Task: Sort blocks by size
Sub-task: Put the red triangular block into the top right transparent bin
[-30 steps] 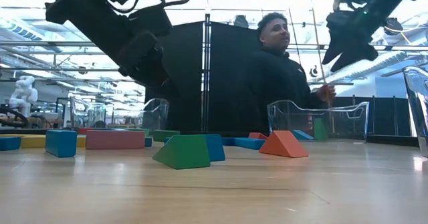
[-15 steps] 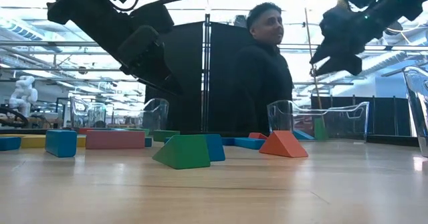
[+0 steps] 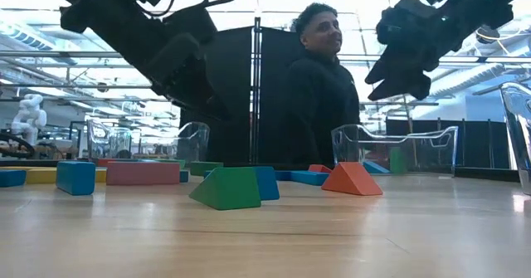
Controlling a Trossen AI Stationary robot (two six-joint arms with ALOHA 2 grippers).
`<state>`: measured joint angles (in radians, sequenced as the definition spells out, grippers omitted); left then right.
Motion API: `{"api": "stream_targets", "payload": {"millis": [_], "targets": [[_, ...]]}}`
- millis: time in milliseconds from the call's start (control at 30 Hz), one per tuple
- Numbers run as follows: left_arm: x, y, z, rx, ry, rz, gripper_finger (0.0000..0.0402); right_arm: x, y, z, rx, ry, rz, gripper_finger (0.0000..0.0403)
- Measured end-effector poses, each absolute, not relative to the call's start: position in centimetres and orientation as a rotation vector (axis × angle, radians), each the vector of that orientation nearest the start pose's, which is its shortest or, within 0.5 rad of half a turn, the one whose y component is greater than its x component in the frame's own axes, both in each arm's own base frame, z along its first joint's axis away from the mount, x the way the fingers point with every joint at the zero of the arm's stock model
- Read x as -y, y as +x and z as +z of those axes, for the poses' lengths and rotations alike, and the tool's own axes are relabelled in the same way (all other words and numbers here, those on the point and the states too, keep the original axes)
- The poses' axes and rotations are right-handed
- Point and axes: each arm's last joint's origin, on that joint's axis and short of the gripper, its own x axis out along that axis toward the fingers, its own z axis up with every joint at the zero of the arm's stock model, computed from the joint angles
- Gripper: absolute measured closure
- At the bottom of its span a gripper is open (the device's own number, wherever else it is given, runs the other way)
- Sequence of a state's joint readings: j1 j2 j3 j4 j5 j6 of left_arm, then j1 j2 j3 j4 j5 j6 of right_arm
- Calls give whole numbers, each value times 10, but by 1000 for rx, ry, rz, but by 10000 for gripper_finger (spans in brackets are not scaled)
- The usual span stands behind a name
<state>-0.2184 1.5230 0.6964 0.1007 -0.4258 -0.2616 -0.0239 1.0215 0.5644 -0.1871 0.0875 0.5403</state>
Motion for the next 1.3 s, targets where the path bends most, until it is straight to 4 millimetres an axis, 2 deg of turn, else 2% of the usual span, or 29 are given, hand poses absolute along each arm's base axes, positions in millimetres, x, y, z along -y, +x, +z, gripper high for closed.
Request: {"api": "stream_targets", "payload": {"millis": [200, 333, 500, 700, 833, 1033, 1300], "targets": [[56, 297, 144, -658, 4, 199, 84, -10, 230, 193, -654, 471, -208, 188], [57, 302, 136, -647, 0, 176, 84, -9, 237, 178, -722, 386, -200, 188], [57, 303, 135, -639, -1, 177, 84, -5, 246, 165, -754, 323, -197, 188], [54, 305, 137, -615, 6, 179, 84, -3, 270, 162, -822, 198, -164, 188], [54, 305, 137, -618, 7, 180, 84, 1, 284, 161, -942, 81, -180, 188], [55, 305, 136, -628, 3, 166, 84, 10, 296, 151, -1090, -3, -170, 188], [55, 305, 136, -630, 3, 163, 84, 15, 313, 142, -1136, -92, -118, 188]]}}
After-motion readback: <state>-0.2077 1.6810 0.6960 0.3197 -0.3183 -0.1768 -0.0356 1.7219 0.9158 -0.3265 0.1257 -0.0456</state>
